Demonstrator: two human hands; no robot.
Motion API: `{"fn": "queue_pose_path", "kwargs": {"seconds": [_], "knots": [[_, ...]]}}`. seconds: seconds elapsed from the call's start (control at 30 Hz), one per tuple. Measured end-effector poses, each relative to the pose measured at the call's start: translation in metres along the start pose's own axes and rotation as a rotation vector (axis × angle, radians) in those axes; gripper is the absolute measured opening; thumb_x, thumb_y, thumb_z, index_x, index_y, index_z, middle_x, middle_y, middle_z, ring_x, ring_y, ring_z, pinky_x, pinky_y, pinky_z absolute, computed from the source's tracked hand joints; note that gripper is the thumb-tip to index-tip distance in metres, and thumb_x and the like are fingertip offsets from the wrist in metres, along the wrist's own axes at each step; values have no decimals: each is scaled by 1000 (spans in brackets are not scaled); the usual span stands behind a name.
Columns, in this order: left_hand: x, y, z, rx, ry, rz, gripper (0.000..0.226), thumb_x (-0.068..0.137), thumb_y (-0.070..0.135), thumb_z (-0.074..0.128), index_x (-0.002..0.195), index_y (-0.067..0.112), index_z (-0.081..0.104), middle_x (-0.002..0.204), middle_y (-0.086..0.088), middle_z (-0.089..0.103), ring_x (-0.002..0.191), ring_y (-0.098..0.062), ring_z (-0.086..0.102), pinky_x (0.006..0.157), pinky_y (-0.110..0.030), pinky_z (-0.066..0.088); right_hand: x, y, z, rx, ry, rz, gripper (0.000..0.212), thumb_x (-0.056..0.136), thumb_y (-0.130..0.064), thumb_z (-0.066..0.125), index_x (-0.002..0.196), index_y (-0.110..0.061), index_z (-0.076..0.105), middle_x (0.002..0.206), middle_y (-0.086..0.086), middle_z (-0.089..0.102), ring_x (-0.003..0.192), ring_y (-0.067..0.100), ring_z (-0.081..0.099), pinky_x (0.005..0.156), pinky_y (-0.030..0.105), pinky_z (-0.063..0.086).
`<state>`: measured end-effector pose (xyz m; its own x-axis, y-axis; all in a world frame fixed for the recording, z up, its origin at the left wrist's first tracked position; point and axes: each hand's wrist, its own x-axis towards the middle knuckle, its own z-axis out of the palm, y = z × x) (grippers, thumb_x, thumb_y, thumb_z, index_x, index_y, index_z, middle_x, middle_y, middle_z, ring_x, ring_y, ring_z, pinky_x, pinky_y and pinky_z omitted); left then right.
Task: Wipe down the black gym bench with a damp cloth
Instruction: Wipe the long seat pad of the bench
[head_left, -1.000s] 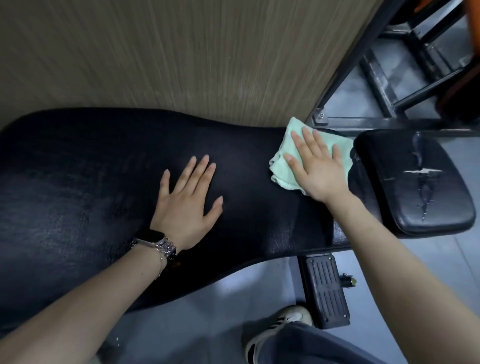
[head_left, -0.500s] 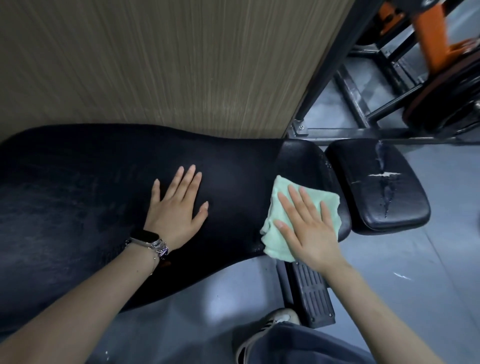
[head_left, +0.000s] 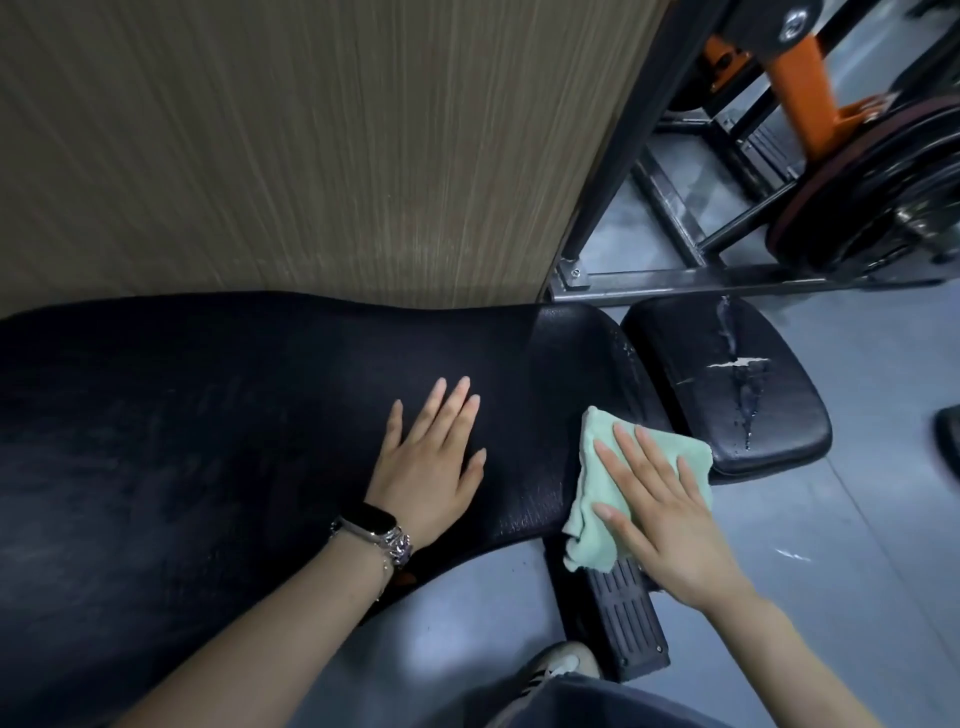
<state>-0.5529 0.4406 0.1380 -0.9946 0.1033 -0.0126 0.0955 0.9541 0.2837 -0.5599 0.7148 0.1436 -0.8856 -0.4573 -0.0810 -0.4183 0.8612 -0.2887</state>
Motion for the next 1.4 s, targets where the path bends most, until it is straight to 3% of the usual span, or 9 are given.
{"fn": "queue_pose_path", "kwargs": {"seconds": [0.13, 0.53, 0.8, 1.0, 1.3, 1.4], "knots": [[0, 2, 9, 51, 63, 7, 59, 92, 43, 27, 141, 14, 41, 152, 1, 31, 142, -18, 23, 108, -55, 23, 26, 10, -5, 2, 1, -13, 64, 92, -69, 10, 149, -40, 15, 158, -19, 3, 146, 5, -7, 116, 40, -4], [0, 0, 14, 44, 122, 17, 60, 92, 42, 30, 143, 13, 39, 153, 0, 28, 143, -16, 19, 110, -53, 16, 136, 27, -21, -19, -29, -62, 63, 87, -66, 14, 147, -45, 11, 154, -24, -2, 143, -3, -10, 116, 39, -4], [0, -1, 14, 34, 104, 3, 60, 92, 44, 29, 144, 15, 36, 154, 2, 26, 144, -14, 16, 111, -52, 15, 181, 22, -23, -34, -25, 0, 68, 86, -67, 17, 150, -41, 16, 159, -16, 7, 146, 5, -4, 118, 42, -1], [1, -1, 13, 21, 119, 7, 60, 90, 44, 30, 143, 16, 40, 153, 3, 29, 143, -13, 20, 111, -51, 14, 169, 19, -22, -38, -16, 10, 76, 81, -70, 8, 150, -40, 14, 160, -15, 4, 146, 5, -6, 117, 44, -1], [-1, -1, 11, 29, 110, 5, 60, 90, 44, 29, 142, 17, 41, 152, 4, 31, 142, -13, 20, 110, -52, 17, 85, 21, -12, -13, 38, -2, 70, 85, -75, 6, 147, -43, 12, 159, -16, 7, 146, 4, -5, 116, 44, -2], [0, 0, 11, 32, 97, -6, 60, 89, 44, 29, 141, 17, 41, 152, 4, 32, 142, -14, 22, 109, -54, 22, 58, 18, -9, 18, 54, 1, 66, 89, -70, 14, 148, -40, 16, 159, -14, 9, 146, 5, -5, 115, 45, -2]]}}
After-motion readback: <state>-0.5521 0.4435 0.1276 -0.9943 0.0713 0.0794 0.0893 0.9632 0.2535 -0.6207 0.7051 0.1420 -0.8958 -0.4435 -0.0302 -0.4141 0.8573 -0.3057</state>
